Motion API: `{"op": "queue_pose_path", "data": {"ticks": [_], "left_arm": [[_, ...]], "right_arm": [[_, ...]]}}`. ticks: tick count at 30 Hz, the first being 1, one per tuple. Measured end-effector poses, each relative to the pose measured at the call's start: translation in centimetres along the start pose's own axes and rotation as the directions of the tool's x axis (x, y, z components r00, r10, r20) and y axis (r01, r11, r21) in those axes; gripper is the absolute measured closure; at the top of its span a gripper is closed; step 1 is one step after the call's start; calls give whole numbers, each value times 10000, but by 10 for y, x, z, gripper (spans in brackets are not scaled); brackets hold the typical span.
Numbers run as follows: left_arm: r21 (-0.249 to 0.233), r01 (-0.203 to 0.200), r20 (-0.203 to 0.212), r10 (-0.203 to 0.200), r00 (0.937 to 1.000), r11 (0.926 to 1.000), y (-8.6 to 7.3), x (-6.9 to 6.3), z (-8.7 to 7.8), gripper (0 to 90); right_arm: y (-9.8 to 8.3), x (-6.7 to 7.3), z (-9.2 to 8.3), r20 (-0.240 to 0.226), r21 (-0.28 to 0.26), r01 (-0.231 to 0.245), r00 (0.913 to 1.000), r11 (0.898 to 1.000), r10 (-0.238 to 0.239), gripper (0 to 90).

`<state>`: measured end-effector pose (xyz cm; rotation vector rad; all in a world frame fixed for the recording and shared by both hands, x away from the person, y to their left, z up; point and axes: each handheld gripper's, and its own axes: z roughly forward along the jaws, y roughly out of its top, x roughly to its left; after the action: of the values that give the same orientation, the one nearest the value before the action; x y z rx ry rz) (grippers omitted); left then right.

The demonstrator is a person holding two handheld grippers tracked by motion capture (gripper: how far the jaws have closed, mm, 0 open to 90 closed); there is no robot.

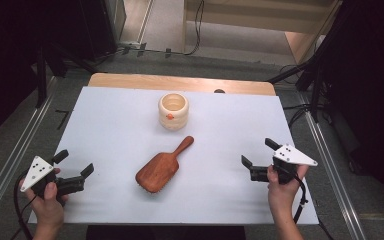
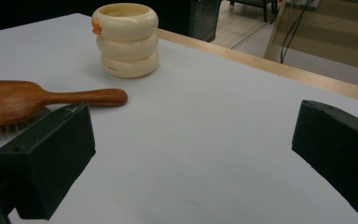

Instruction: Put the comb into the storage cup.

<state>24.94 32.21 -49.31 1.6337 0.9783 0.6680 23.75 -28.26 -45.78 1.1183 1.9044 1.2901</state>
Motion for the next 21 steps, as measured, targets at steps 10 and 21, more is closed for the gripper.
{"op": "queue_pose_path", "data": {"ticks": [10,21], "left_arm": [[23,-48,-3,48,10000,10000,0,-1,0,0],[37,-163,-1,163,9999,9999,0,-1,0,0]], "right_arm": [[20,7,15,-318,47,341,9989,9994,-340,0],[41,11,30,-594,230,588,9966,9980,-573,0]]}}
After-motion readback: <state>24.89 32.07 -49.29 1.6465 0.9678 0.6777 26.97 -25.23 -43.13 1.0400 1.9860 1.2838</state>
